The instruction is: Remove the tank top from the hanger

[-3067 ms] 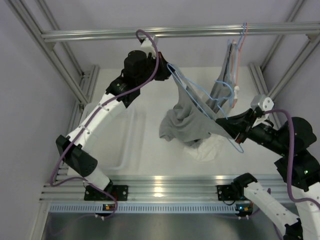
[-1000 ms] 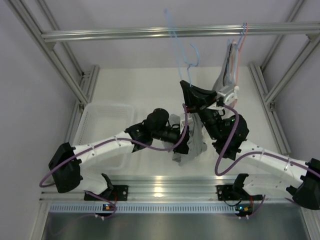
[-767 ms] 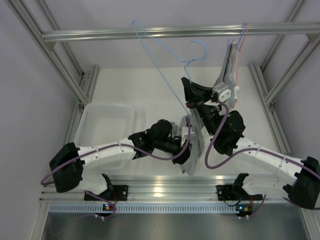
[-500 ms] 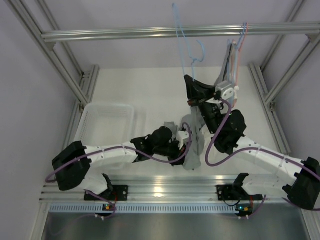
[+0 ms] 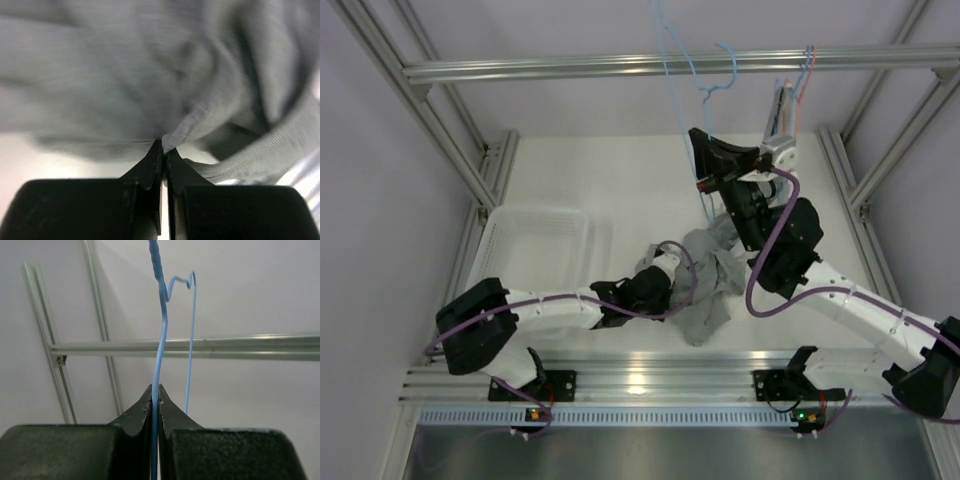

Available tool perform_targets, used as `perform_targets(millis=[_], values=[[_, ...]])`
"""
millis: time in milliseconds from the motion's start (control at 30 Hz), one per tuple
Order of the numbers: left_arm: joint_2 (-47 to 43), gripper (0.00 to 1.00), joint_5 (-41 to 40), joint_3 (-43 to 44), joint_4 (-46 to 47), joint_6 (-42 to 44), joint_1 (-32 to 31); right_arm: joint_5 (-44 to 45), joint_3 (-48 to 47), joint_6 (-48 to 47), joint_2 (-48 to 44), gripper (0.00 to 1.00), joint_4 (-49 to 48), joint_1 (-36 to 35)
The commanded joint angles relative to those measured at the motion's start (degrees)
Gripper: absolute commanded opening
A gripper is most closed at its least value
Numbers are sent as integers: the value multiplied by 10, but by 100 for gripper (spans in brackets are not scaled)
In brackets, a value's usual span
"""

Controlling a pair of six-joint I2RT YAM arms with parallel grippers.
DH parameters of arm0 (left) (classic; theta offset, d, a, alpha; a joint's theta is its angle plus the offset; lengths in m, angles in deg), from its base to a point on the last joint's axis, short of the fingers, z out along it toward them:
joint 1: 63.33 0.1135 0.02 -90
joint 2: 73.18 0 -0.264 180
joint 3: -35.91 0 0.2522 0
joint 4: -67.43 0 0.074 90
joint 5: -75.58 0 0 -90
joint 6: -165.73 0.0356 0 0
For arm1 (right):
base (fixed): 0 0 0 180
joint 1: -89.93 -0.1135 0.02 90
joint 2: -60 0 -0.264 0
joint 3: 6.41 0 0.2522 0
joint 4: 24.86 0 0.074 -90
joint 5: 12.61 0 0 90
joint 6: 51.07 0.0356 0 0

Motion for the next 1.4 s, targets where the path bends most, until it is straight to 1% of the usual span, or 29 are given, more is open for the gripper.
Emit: perform_targets(millis=[0,33,67,100,233,333,367,400,467,500,600,667,700,800,900,967,1000,1133,1267,1367], values=[[-64,0,-282,7,-104,-108,3,33,-83,30,-28,0,221,7],[-87,11,-301,7,-122,-131,3,45,-107,47,-31,0,263,7],[-99,87,-315,6,-136,-139,3,51,-113,66,-40,0,298,7],[-118,99,-323,4,-152,-143,3,53,-115,73,-47,0,327,7],[-173,99,-318,-9,-182,-146,3,68,-89,99,-88,0,398,6],[-229,99,-306,-25,-200,-142,3,75,-91,127,-126,0,443,6],[-244,99,-306,-27,-208,-142,3,71,-94,144,-144,0,487,6],[-275,99,-307,-29,-216,-141,3,68,-96,154,-153,0,512,6],[-304,99,-314,-26,-246,-141,3,67,-103,180,-168,0,573,6],[-333,99,-314,-23,-254,-136,3,66,-107,182,-170,0,585,6],[-378,99,-304,-4,-274,-120,2,104,-132,181,-147,0,630,6],[-391,99,-281,7,-280,-105,3,124,-152,189,-123,0,653,6],[-396,99,-276,21,-284,-95,3,127,-171,195,-118,0,681,6],[-402,99,-275,39,-305,-90,3,137,-191,201,-109,0,713,6],[-403,99,-278,41,-309,-85,3,148,-203,188,-92,0,717,6],[-397,99,-280,43,-310,-83,2,188,-221,155,-49,0,717,7],[-394,99,-275,47,-311,-83,3,203,-245,144,-19,0,715,10],[-389,99,-275,48,-311,-84,3,214,-299,100,21,0,692,22],[-397,99,-276,36,-313,-89,3,186,-368,92,59,0,694,49],[-399,99,-273,37,-313,-90,3,155,-392,100,98,0,703,85]])
